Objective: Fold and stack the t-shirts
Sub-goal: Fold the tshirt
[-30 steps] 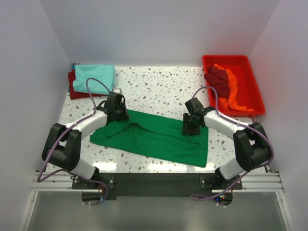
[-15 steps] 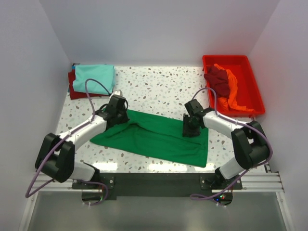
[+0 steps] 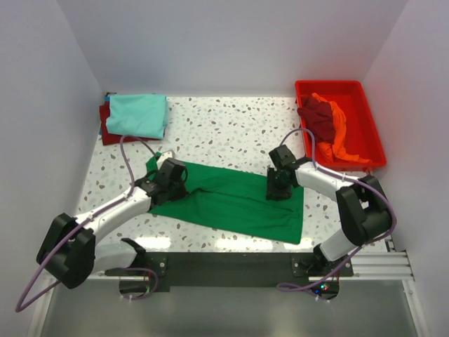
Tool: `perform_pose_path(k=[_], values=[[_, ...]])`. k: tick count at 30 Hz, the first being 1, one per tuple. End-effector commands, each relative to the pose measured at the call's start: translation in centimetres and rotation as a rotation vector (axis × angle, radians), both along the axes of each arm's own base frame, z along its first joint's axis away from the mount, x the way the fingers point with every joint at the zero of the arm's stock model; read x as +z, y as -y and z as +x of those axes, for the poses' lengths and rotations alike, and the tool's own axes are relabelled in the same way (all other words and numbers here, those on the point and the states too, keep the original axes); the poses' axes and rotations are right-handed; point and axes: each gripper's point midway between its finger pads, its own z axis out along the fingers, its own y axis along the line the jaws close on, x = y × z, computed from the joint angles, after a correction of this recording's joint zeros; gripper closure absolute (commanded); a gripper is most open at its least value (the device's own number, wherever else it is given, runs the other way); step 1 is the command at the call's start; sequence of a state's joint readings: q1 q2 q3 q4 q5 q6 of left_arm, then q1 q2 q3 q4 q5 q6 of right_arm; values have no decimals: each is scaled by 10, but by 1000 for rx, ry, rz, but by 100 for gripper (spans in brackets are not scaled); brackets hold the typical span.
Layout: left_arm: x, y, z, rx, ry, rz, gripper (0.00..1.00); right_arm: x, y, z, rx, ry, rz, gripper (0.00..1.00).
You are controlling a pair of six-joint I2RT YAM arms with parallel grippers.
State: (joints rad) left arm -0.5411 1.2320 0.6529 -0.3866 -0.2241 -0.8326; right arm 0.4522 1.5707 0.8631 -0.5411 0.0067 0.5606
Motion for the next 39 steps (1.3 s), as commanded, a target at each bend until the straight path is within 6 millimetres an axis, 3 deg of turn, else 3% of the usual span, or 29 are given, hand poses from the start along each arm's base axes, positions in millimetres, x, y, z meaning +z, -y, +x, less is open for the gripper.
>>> perform_pose_path(k=[1,7,8,9,12,15,18,22,27,30,36,39], values=[[8,-1,-8,55,22,-36,100,-17,0,-4,0,-31,-9,57],[1,-1,-42,49,-21,-80,99,-17,0,-3,1,-29,-8,57],[3,5,-44,25,-6,-106,92,-16,0,-3,0,-29,-7,57],[4,9,-46,5,3,-129,74,-17,0,-3,0,-31,-9,57],[9,15,-53,-31,41,-186,44,-16,-1,-1,3,-29,-10,57],[17,10,-50,-29,72,-167,36,-16,-2,0,4,-30,-9,57],[43,10,-36,-13,121,-144,33,-15,-2,1,7,-31,-11,57],[61,-6,-13,41,169,-36,30,-12,-2,0,7,-28,-9,57],[63,-62,20,149,166,26,31,4,-3,5,0,1,2,57],[53,-72,26,137,162,38,32,16,-3,9,-8,31,0,57],[-4,-53,9,92,26,-53,35,17,9,8,-27,35,-59,56],[-20,-48,0,108,5,-106,35,10,17,3,-36,16,-95,56]])
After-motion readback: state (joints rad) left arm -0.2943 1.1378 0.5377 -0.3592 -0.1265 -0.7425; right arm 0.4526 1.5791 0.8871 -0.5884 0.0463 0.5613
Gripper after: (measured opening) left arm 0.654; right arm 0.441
